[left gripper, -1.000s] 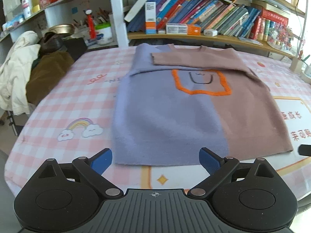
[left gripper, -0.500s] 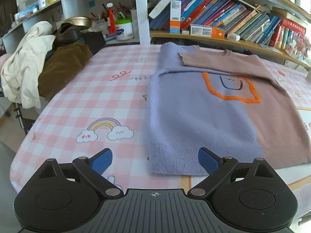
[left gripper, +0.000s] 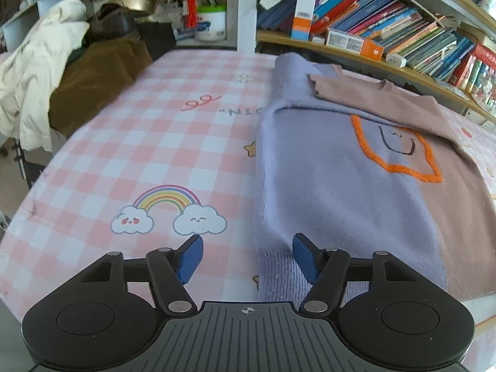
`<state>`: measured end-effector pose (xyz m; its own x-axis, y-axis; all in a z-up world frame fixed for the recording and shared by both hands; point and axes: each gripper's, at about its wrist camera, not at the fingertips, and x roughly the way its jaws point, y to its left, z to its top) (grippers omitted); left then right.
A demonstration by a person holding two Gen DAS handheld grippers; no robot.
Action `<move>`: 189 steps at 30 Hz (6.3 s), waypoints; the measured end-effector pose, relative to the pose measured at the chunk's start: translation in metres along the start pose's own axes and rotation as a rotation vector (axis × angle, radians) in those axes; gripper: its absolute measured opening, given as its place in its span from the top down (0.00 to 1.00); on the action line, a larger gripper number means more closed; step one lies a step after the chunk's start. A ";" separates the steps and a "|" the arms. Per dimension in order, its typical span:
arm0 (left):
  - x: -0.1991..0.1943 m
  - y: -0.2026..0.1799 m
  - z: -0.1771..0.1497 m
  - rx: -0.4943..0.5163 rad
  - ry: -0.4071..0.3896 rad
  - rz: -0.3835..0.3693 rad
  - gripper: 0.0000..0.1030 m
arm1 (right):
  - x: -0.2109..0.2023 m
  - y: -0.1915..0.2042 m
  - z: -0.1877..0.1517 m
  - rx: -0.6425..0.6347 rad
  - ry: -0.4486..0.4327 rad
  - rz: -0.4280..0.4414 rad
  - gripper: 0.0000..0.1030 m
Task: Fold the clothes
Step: 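Move both grippers to the sweater hem and pinch it, then lift the hem with both grippers, then carry the hem with both grippers over the body toward the collar, then lower the hem onto the collar and open both grippers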
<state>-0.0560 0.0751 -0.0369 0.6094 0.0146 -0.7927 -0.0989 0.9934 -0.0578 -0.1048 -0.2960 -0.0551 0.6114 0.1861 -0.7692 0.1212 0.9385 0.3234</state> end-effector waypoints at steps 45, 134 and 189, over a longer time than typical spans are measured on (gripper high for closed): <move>-0.001 -0.006 0.006 0.026 0.042 -0.155 0.96 | 0.008 0.003 0.009 0.029 0.045 0.154 0.91; 0.031 0.016 0.122 -0.265 -0.204 -0.329 0.32 | 0.037 -0.009 0.157 0.051 -0.253 0.067 0.42; 0.012 -0.030 0.096 0.042 -0.204 -0.199 0.33 | 0.027 0.013 0.115 -0.273 -0.187 -0.161 0.24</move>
<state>0.0300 0.0567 0.0139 0.7593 -0.1631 -0.6299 0.0684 0.9827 -0.1719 0.0035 -0.3125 -0.0087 0.7372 -0.0029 -0.6757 0.0294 0.9992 0.0278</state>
